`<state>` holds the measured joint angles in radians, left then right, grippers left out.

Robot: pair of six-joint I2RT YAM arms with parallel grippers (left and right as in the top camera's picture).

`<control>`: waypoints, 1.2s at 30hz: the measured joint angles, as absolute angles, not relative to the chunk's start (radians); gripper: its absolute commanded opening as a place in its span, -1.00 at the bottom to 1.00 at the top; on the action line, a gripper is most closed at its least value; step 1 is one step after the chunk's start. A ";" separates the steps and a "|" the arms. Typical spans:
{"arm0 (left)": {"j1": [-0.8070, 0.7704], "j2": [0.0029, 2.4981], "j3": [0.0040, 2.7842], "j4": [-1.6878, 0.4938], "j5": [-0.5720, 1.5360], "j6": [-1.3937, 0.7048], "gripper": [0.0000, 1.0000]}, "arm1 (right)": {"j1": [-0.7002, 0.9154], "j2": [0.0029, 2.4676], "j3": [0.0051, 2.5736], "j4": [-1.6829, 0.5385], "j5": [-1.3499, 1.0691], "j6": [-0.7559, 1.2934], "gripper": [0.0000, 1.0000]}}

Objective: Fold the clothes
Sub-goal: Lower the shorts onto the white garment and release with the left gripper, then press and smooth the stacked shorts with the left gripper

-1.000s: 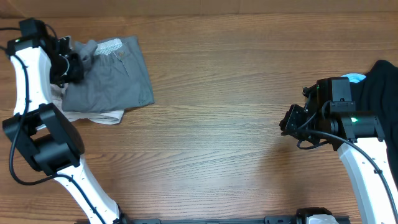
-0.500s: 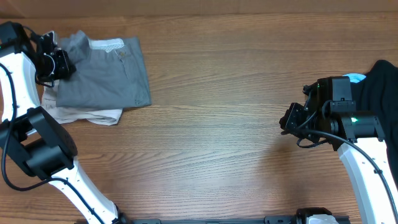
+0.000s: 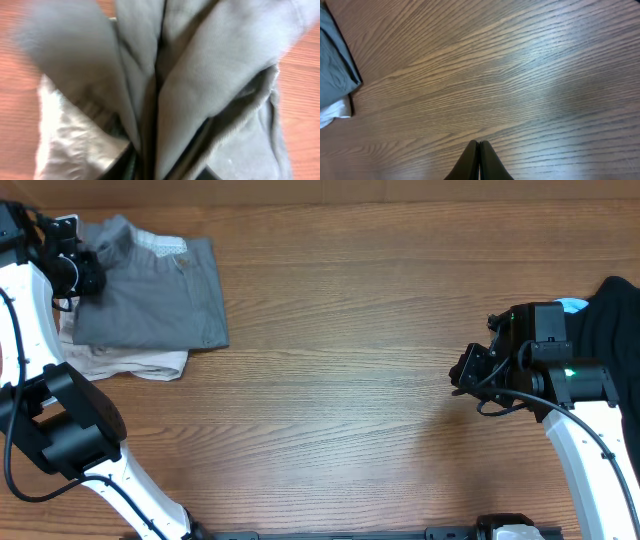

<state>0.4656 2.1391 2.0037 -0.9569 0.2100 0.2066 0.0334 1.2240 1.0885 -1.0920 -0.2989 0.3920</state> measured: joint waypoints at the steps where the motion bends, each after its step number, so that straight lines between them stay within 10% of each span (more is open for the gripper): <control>1: 0.466 2.139 2.004 -0.955 0.173 0.186 0.62 | 0.033 1.224 1.089 -1.093 -0.299 0.392 -0.89; 8: 0.480 2.139 2.004 -0.987 0.066 0.086 0.62 | 0.033 1.224 1.089 -1.101 -0.299 0.393 -0.89; 12: 0.482 2.122 2.004 -1.023 0.112 0.068 -0.04 | 0.033 1.224 1.089 -1.101 -0.299 0.392 -0.89; 14: 0.482 2.084 2.004 -1.058 0.179 0.065 0.16 | 0.033 1.224 1.089 -1.100 -0.299 0.392 -0.89; 18: 0.477 2.001 2.012 -1.237 0.248 0.051 -0.14 | 0.033 1.224 1.089 -1.083 -0.299 0.392 -0.88; 29: 0.471 2.001 1.716 -1.248 0.238 -0.063 0.42 | 0.033 1.264 1.089 -1.073 -0.299 0.393 -0.70; 36: 0.471 2.007 1.671 -1.135 0.113 -0.077 0.07 | 0.033 1.286 1.089 -1.073 -0.299 0.392 -0.67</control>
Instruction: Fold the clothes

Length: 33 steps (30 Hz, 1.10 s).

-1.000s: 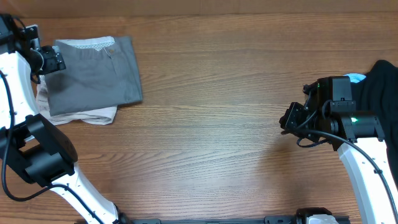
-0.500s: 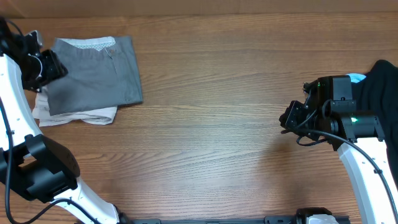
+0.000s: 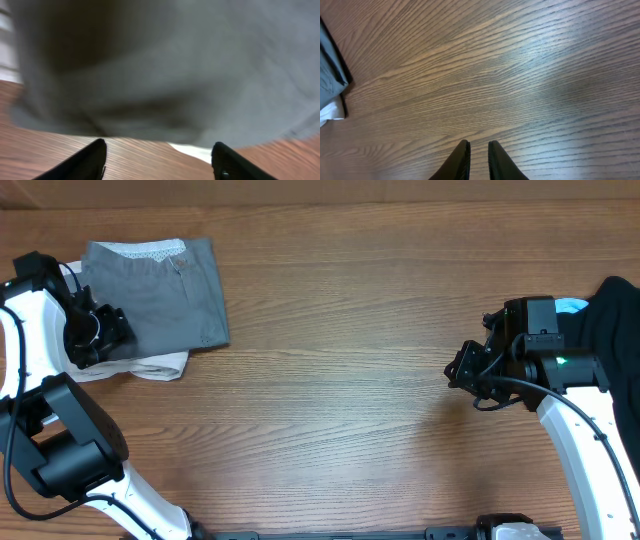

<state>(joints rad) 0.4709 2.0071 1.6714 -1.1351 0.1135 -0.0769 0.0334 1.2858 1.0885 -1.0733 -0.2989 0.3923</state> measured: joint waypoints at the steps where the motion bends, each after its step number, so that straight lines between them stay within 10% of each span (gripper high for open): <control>1: 0.471 2.007 1.671 -1.131 0.092 -0.078 -0.10 | 0.033 1.286 1.089 -1.073 -0.298 0.393 -0.67; 5: 0.471 2.007 1.671 -1.131 -0.014 -0.097 -0.65 | 0.033 1.286 1.089 -1.074 -0.299 0.392 -0.66; 9: 0.478 2.007 1.671 -1.141 -0.091 -0.123 -0.78 | 0.033 1.286 1.089 -1.075 -0.299 0.392 -0.64; 22: 0.533 1.912 1.860 -1.319 0.204 -0.067 0.01 | 0.033 1.286 1.089 -1.035 -0.295 0.368 -0.43; 33: 0.235 1.585 1.932 -1.489 0.356 0.026 0.07 | 0.027 1.286 1.091 -0.981 -0.295 0.337 -0.28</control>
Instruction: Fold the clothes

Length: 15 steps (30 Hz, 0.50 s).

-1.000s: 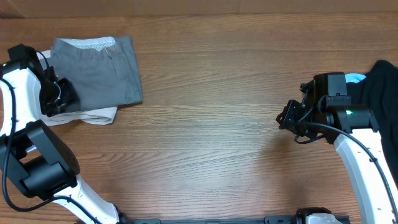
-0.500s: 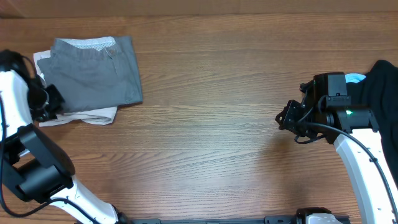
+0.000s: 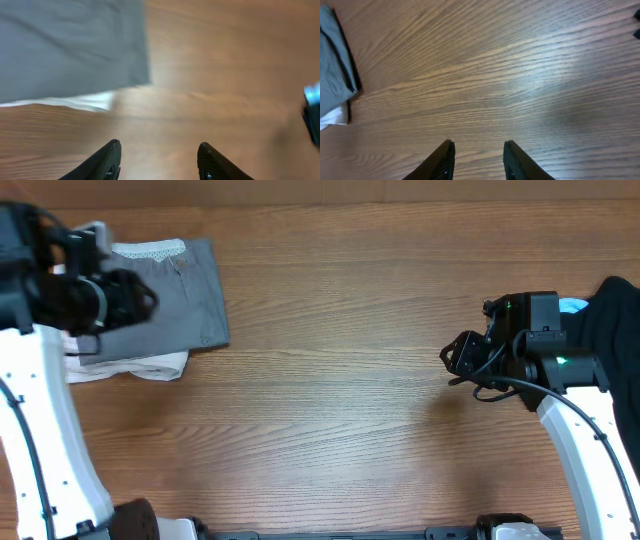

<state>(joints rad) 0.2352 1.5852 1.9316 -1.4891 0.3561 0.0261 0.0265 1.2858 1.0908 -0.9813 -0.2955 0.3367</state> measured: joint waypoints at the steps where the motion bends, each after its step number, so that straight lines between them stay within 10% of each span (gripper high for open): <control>1: 0.194 1.584 1.932 -1.505 0.358 0.034 0.06 | 0.020 1.286 1.097 -0.997 -0.295 0.327 -0.28; 9: -0.103 1.524 1.923 -1.508 0.245 0.059 0.56 | -0.026 1.204 1.304 -1.133 -0.285 0.215 -0.03; 10: -0.138 1.497 1.923 -1.504 0.213 0.058 1.00 | -0.026 1.181 1.333 -1.134 -0.284 0.206 0.12; 15: -0.269 1.334 1.924 -1.508 0.068 0.010 1.00 | -0.026 1.024 1.447 -1.092 -0.285 0.172 1.00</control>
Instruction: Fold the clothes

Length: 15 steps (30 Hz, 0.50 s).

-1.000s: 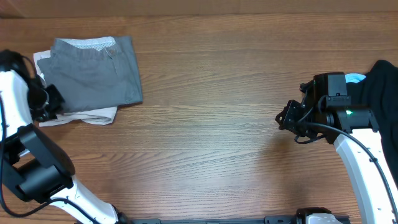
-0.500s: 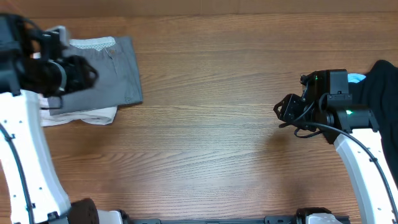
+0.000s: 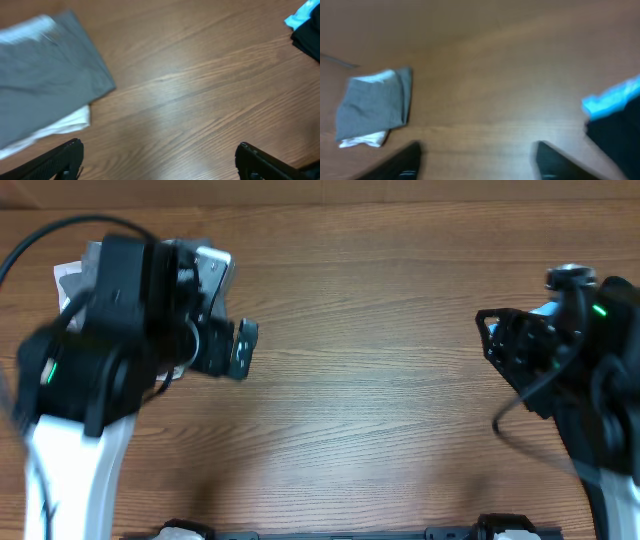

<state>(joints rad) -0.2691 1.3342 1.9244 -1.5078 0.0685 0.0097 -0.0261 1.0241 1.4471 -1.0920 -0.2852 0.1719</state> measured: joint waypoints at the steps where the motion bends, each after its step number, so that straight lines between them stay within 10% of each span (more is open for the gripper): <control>1: -0.281 1.307 1.925 -1.513 0.051 -0.001 1.00 | -0.026 0.997 1.453 -1.085 -0.285 0.164 1.00; 15: -0.289 1.282 1.925 -1.538 -0.021 -0.053 1.00 | -0.027 0.973 1.458 -1.119 -0.284 0.156 1.00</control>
